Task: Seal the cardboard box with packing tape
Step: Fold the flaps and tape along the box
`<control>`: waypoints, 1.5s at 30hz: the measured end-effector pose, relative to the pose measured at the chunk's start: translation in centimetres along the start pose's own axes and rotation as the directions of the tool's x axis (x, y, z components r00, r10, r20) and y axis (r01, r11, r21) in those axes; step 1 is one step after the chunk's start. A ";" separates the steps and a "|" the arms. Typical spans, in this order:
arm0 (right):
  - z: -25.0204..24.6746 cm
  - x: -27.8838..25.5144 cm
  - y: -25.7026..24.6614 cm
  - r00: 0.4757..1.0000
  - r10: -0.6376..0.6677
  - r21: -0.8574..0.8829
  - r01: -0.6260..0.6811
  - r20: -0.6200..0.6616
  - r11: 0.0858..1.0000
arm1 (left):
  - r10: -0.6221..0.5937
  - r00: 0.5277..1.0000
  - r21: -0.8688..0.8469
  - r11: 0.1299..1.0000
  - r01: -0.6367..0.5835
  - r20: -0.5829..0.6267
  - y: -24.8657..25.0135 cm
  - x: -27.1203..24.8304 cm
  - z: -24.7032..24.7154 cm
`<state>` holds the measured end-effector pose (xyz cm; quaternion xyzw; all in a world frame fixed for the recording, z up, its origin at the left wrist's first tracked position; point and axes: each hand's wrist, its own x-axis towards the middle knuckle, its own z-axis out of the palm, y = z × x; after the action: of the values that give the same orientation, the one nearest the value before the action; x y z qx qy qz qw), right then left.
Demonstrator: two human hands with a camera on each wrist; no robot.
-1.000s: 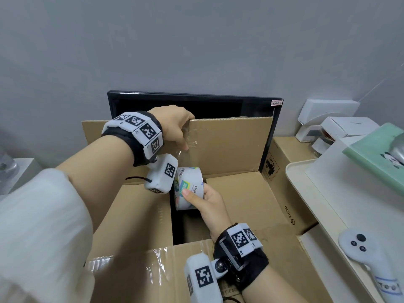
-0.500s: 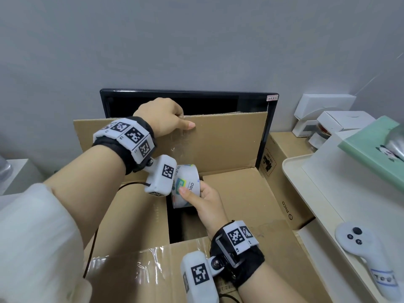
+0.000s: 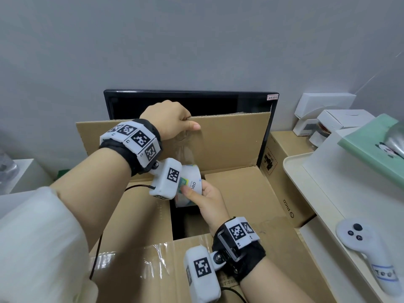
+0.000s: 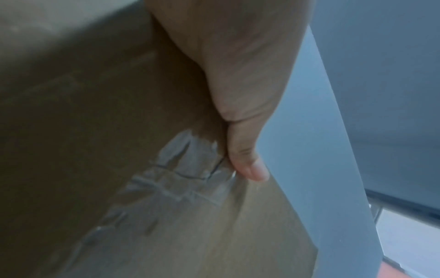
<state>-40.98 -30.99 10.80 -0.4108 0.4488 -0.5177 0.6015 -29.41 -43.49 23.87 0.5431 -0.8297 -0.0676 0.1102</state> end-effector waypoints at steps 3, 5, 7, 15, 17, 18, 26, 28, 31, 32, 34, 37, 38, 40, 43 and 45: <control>0.0 -0.1 0.0 1.000 -0.005 0.005 0.005 0.000 1.000 | 0.013 1.000 0.034 0.999 -0.012 -0.018 -0.1 0.0 0.1; 0.0 -0.1 0.1 1.000 -0.006 -0.001 0.006 -0.002 1.000 | 0.032 0.999 0.033 0.999 -0.033 0.028 -0.2 -0.1 0.1; 0.0 0.0 0.2 1.000 -0.008 -0.001 0.008 -0.007 1.000 | 0.033 0.996 0.048 0.998 -0.037 0.084 -0.1 -0.1 -0.1; 0.1 -0.1 0.1 1.000 -0.011 -0.001 0.011 -0.011 1.000 | 0.004 1.000 0.095 0.995 -0.004 0.003 -0.1 -0.4 0.0; 0.1 -0.2 0.0 1.000 -0.005 -0.012 0.005 -0.016 1.000 | 0.055 0.998 -0.176 0.983 -0.056 -0.011 -0.4 -0.9 -0.6; 0.1 -0.3 0.0 1.000 0.000 -0.010 0.000 -0.019 1.000 | 0.084 0.994 -0.356 0.929 -0.103 -0.070 -0.4 -1.3 -1.0; -0.2 -0.4 -0.1 1.000 0.014 -0.020 -0.014 -0.007 1.000 | 0.323 0.686 0.088 0.931 -0.354 -0.652 0.4 -9.7 -0.5; -0.2 -0.4 -0.1 1.000 0.005 -0.019 -0.006 -0.004 1.000 | 0.365 0.757 0.061 0.915 -0.398 -0.541 0.1 -12.0 0.5; -0.2 -0.5 -0.2 1.000 -0.001 -0.032 0.001 -0.004 0.999 | 0.145 0.954 0.035 0.989 -0.141 -0.264 -0.7 -13.5 2.2; -0.1 -0.5 -0.2 1.000 -0.003 -0.038 0.002 -0.004 0.999 | 0.004 0.985 -0.004 1.000 -0.005 -0.171 -1.0 -13.5 2.7; 0.0 -0.6 -0.4 1.000 0.000 -0.050 0.000 -0.007 0.999 | -0.246 0.966 -0.286 0.934 0.215 -0.079 -1.8 -13.0 4.2; 0.4 -0.7 -0.8 1.000 -0.004 -0.073 0.002 -0.018 0.997 | -0.410 0.911 -0.755 0.587 0.292 0.033 -1.2 -12.2 6.0; 0.4 -0.7 -1.0 1.000 -0.006 -0.100 0.005 -0.016 0.995 | -0.417 0.905 -0.813 0.497 0.303 0.083 -0.6 -12.0 6.4; 0.4 -0.9 -1.4 1.000 -0.016 -0.182 0.019 0.013 0.983 | -0.401 0.895 -0.847 0.390 0.362 0.198 0.6 -11.7 6.6; 0.5 -1.4 -2.3 0.997 -0.044 -0.256 0.059 0.066 0.965 | -0.412 0.868 -0.872 0.273 0.407 0.276 1.5 -11.2 6.2; 0.6 -1.4 -2.6 0.994 -0.074 -0.313 0.094 0.074 0.945 | -0.417 0.859 -0.884 0.219 0.413 0.298 1.6 -10.9 5.9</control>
<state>-41.18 -29.88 13.59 -0.5363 0.4893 -0.4514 0.5189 -28.17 -32.85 17.32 0.5821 -0.4649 -0.5506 0.3766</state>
